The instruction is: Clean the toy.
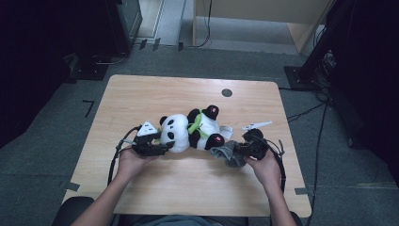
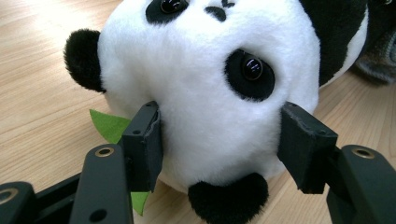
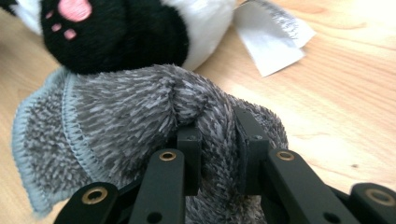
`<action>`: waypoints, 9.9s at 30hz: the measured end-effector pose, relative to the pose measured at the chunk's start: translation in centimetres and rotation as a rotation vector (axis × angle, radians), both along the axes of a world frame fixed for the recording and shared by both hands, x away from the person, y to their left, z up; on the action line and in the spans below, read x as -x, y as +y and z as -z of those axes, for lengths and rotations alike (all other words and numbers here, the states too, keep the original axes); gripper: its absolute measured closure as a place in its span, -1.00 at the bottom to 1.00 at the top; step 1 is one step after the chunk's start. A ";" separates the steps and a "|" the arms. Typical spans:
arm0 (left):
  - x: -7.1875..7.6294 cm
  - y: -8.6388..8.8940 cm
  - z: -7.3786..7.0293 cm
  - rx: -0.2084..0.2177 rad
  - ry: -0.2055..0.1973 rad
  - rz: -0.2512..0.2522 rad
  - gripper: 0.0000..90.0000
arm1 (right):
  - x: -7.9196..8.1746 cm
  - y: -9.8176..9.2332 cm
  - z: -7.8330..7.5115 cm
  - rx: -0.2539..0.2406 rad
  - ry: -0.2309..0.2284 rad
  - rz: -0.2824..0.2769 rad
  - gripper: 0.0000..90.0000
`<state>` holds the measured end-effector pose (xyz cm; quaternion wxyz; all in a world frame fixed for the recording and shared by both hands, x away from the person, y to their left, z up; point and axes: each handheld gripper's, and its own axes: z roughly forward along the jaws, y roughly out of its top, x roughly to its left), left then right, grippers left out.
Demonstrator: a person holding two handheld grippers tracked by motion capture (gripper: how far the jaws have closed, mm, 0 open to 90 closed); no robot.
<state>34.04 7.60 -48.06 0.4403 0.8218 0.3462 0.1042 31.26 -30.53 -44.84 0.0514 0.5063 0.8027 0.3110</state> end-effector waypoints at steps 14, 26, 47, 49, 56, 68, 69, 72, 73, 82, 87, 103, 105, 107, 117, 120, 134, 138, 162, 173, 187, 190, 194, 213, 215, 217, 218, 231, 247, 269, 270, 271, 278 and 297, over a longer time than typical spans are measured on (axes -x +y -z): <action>0.0 0.0 0.0 0.005 0.000 -0.002 -0.15 | 0.3 -3.2 -2.8 -0.053 -0.095 0.124 0.71; -0.1 0.1 0.1 0.016 0.002 -0.004 -0.16 | -1.2 -3.3 -4.4 -0.104 -0.132 0.141 0.72; -0.5 0.3 0.0 0.017 0.000 -0.001 -0.17 | -4.3 -6.2 0.2 -0.015 -0.061 0.273 0.70; -0.4 0.2 0.0 0.016 -0.001 -0.002 -0.17 | -4.4 -6.4 0.9 0.026 -0.062 0.281 0.70; -0.5 0.3 0.0 0.017 -0.001 0.000 -0.17 | -5.0 -7.5 2.9 0.024 -0.058 0.317 0.65; -0.5 0.3 0.0 0.017 -0.003 0.001 -0.18 | -5.2 -7.4 4.0 0.011 -0.057 0.317 0.34; -0.5 0.3 0.0 0.017 -0.003 0.001 -0.19 | -5.2 -7.5 3.9 0.003 -0.061 0.311 0.28; -0.5 0.3 0.0 0.017 -0.002 0.001 -0.20 | -5.0 -7.5 3.6 -0.009 -0.076 0.317 0.02; -0.5 0.3 0.0 0.017 -0.003 0.001 -0.20 | -4.9 -7.5 3.3 -0.016 -0.084 0.323 -0.02; -0.5 0.3 0.0 0.020 0.002 -0.002 -0.23 | -3.5 -6.7 0.9 -0.124 -0.194 0.268 -0.27; -0.6 0.3 0.0 0.022 0.004 -0.003 -0.25 | -2.7 -5.3 0.1 -0.130 -0.234 0.198 -0.33; -0.6 0.3 0.0 0.025 0.008 -0.005 -0.28 | -0.3 0.2 -2.2 -0.189 -0.299 0.009 -0.48; -0.6 0.3 0.0 0.024 0.007 -0.004 -0.28 | -0.3 1.0 -2.2 -0.180 -0.298 -0.017 -0.54; -0.6 0.3 0.0 0.025 0.007 -0.004 -0.28 | -0.3 1.7 -2.1 -0.173 -0.301 -0.040 -0.58; -0.6 0.3 0.0 0.024 0.012 -0.003 -0.31 | -0.7 3.7 -0.5 -0.191 -0.249 -0.096 -0.91; -0.6 0.3 0.0 0.025 0.012 -0.004 -0.32 | -0.8 4.5 -0.1 -0.185 -0.240 -0.120 -0.97; -0.8 0.3 0.0 0.027 0.017 -0.010 -0.40 | -2.2 6.6 2.4 -0.198 -0.255 -0.112 -0.99; -0.9 0.2 0.0 0.028 0.020 -0.012 -0.40 | -2.5 7.2 3.0 -0.175 -0.265 -0.133 -0.99; -1.9 0.4 -1.5 0.068 -0.038 0.031 -0.50 | -3.5 7.5 1.4 -0.084 -0.263 -0.094 0.12; -0.7 2.1 -2.7 0.107 -0.082 0.086 -0.47 | -3.6 5.2 -2.5 -0.144 -0.222 -0.026 0.12; -0.2 1.0 -2.0 0.100 -0.112 0.157 -0.79 | -3.1 5.7 -4.4 -0.235 -0.103 -0.096 0.08; -0.1 0.7 -2.0 0.115 -0.118 0.153 -0.88 | -3.1 5.9 -4.4 -0.247 -0.067 -0.123 0.08; 0.1 0.4 -2.0 0.103 -0.132 0.127 -0.86 | -3.0 6.5 -4.5 -0.241 -0.057 -0.147 0.08; -0.2 1.6 -3.5 0.133 -0.056 0.099 0.16 | -3.4 5.4 -4.4 -0.259 -0.143 -0.171 -0.39; -0.5 2.2 -3.7 0.143 -0.038 0.097 0.16 | -3.2 4.9 -4.4 -0.285 -0.199 -0.184 -0.39; -0.6 2.6 -3.9 0.139 -0.042 0.093 0.17 | -2.9 4.7 -4.2 -0.262 -0.257 -0.200 -0.45; -0.7 2.8 -4.0 0.132 -0.038 0.088 0.17 | -2.8 4.6 -4.1 -0.248 -0.271 -0.205 -0.54; -1.3 2.7 -4.5 0.231 0.096 0.098 0.19 | -1.9 5.5 -0.9 -0.302 -0.354 -0.285 -0.75; -1.4 1.4 -3.3 0.175 0.054 0.103 -0.33 | -2.1 6.6 -0.6 -0.145 -0.303 -0.176 -0.11; 0.7 -0.1 -2.4 0.112 -0.155 0.187 -0.68 | -1.6 3.9 -4.4 -0.309 -0.133 -0.149 -0.01; 0.9 -0.3 -2.3 0.084 -0.169 0.174 -0.71 | -1.5 4.2 -4.5 -0.305 -0.129 -0.156 -0.01; 0.9 -0.4 -2.3 0.074 -0.168 0.166 -0.71 | -1.4 4.5 -4.5 -0.292 -0.129 -0.163 -0.01; 1.0 -0.2 -2.6 0.093 -0.150 0.131 -0.20 | -1.4 5.0 -4.5 -0.288 -0.138 -0.154 -0.06; -1.3 3.1 -4.4 0.210 0.063 0.045 0.22 | -1.1 2.6 -2.4 -0.371 -0.348 -0.235 -0.47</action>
